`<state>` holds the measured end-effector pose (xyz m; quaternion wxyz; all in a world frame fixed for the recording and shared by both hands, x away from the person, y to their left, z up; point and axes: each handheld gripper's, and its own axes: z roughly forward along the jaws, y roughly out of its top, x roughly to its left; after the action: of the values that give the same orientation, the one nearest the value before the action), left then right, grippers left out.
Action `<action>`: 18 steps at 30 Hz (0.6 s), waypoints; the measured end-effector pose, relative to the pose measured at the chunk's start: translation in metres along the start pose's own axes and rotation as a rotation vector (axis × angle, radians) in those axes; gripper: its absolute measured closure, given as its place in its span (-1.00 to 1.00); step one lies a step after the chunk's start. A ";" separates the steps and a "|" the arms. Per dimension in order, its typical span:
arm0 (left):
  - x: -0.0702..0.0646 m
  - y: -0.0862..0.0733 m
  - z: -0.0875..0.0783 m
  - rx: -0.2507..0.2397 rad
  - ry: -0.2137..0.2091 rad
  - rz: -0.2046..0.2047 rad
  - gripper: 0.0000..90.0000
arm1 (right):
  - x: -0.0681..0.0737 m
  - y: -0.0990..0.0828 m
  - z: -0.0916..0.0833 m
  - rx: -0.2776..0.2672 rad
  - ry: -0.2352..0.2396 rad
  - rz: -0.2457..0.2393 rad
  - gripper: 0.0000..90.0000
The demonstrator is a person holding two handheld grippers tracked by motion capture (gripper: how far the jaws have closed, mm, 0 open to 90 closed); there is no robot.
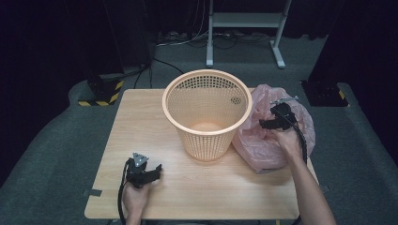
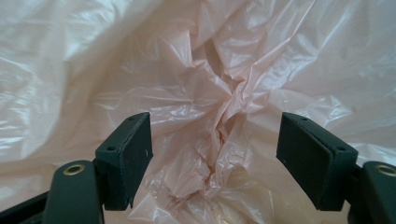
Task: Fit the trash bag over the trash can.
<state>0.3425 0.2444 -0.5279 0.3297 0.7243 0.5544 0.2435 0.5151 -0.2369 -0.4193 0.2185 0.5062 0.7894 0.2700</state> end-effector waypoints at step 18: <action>0.000 0.000 0.000 0.003 0.001 0.002 -0.44 | 0.005 -0.004 0.031 0.092 0.002 0.020 -0.41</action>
<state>0.3425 0.2446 -0.5277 0.3283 0.7253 0.5540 0.2433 0.5302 -0.2275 -0.4456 0.1916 0.5235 0.7959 0.2361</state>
